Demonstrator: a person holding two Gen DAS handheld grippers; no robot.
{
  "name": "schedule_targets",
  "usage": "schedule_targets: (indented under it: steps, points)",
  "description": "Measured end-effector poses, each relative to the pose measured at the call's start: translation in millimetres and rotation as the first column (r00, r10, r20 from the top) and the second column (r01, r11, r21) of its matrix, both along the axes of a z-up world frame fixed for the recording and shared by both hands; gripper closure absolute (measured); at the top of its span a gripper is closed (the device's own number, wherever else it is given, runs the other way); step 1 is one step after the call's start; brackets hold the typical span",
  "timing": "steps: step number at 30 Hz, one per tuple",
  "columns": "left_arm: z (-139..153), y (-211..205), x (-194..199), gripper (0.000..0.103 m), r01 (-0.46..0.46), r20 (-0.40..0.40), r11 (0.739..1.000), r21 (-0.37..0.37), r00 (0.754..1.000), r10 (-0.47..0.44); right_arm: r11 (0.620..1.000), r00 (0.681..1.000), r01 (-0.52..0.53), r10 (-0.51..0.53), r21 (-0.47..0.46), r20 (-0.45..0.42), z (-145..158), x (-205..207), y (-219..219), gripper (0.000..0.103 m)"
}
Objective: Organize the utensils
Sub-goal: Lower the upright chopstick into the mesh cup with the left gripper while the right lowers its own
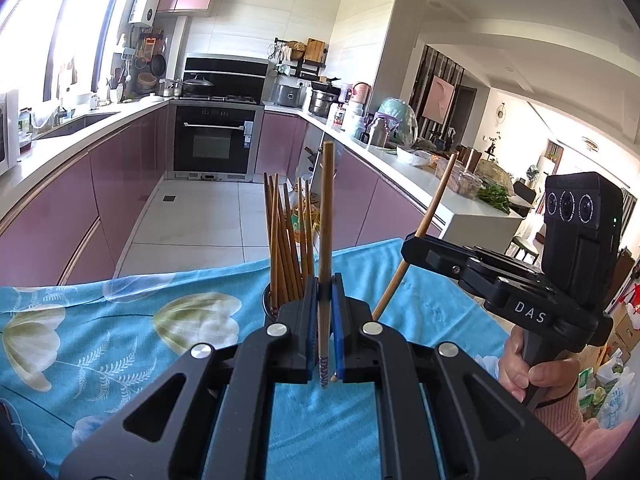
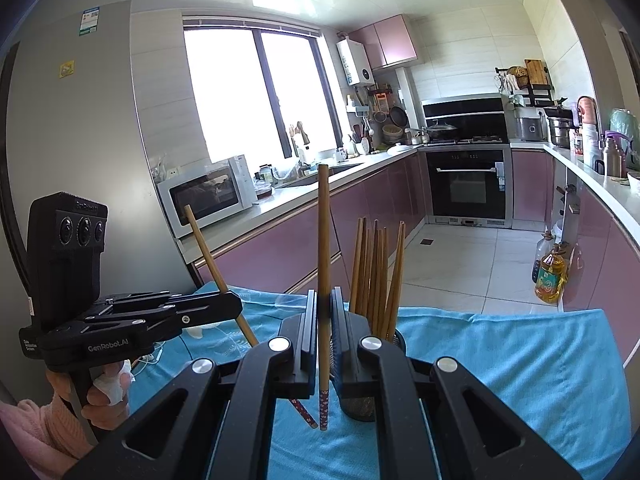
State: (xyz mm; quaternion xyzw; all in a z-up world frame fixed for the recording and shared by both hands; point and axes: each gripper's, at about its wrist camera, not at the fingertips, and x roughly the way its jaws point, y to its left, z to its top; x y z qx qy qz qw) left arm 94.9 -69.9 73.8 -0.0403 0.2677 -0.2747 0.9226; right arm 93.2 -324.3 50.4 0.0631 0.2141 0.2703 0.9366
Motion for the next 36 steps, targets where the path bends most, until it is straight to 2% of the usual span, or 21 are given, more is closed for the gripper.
schedule_targets:
  steps: [36]
  points:
    - [15.6,-2.7,-1.9,0.096,0.003,0.048,1.000,0.002,0.999,-0.004,1.000,0.999,0.004,-0.004,-0.002,0.037,11.7,8.8,1.6,0.097]
